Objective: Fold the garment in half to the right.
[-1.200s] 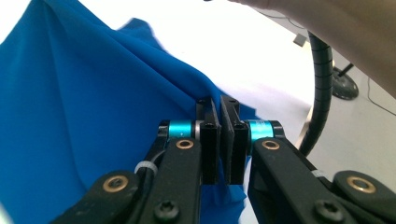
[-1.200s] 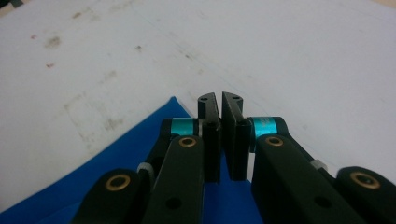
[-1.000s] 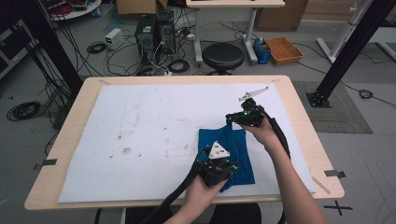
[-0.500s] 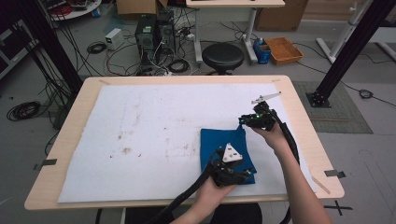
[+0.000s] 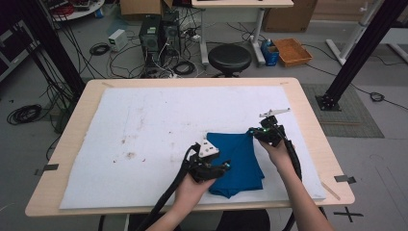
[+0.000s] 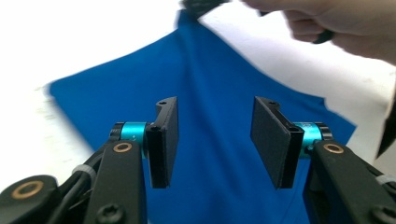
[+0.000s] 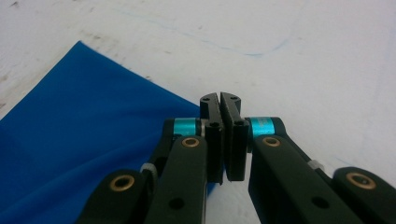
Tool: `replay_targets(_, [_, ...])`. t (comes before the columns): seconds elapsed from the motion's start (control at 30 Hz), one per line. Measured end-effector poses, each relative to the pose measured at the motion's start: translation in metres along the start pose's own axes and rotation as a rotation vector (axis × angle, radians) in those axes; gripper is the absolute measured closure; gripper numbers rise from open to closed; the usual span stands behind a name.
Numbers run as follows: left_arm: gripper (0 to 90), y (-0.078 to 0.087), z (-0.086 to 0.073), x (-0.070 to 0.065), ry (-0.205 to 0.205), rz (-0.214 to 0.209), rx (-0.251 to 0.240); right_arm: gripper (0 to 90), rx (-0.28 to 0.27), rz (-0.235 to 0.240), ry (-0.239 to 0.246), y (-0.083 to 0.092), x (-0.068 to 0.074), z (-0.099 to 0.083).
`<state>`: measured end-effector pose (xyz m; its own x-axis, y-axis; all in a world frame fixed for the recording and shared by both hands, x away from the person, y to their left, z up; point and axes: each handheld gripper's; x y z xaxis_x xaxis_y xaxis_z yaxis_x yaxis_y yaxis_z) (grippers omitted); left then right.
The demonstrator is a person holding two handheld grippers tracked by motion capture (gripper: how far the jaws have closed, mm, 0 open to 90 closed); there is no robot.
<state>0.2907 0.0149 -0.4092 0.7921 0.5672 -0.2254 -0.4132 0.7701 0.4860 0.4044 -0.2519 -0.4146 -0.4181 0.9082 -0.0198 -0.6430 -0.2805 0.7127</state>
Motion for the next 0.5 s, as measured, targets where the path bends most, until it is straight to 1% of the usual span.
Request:
replay_targets(0.03, [51.7,0.004,0.0,0.003,-0.011,0.007,0.008,88.4,-0.003,-0.006,-0.008,0.001,-0.002,-0.001])
replay_targets(0.07, [51.8,0.008,-0.001,0.005,-0.008,0.013,0.006,81.9,-0.009,-0.017,-0.011,0.003,-0.004,-0.002])
replay_targets(0.1, [51.5,0.011,-0.001,0.007,-0.01,0.016,0.003,70.6,-0.014,-0.03,-0.021,0.005,-0.005,-0.003])
replay_targets(0.13, [51.3,0.015,-0.002,0.009,-0.013,0.02,0.005,67.5,-0.012,-0.027,-0.039,0.008,-0.006,-0.004])
replay_targets(0.17, [51.1,0.02,-0.003,0.011,-0.017,0.027,0.006,67.6,-0.014,-0.019,-0.043,0.011,-0.007,-0.006])
replay_targets(0.23, [50.8,0.029,-0.007,0.014,-0.024,0.042,0.002,66.1,-0.042,-0.024,-0.04,0.024,-0.005,-0.012])
replay_targets(0.27, [50.4,0.034,-0.008,0.016,-0.028,0.051,0.001,65.5,-0.059,-0.016,-0.044,0.031,-0.004,-0.017])
replay_targets(0.33, [49.3,0.045,-0.012,0.021,-0.037,0.063,-0.015,62.1,-0.082,0.01,-0.072,0.047,0.0,-0.031])
replay_targets(0.43, [47.8,0.063,-0.017,0.029,-0.052,0.097,-0.042,57.0,-0.093,0.05,-0.093,0.071,0.011,-0.054])
replay_targets(0.5, [46.7,0.075,-0.02,0.036,-0.047,0.119,-0.068,55.5,-0.098,0.077,-0.098,0.085,0.02,-0.07])
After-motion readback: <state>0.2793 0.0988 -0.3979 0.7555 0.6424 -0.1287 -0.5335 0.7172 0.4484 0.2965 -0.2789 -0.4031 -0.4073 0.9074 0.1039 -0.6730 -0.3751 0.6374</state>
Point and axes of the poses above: each handheld gripper's, and its own axes: y roughly backward along the jaws, z roughly out of its top, x roughly to its left, and after that the axes turned 10 degrees about -z, right-handed
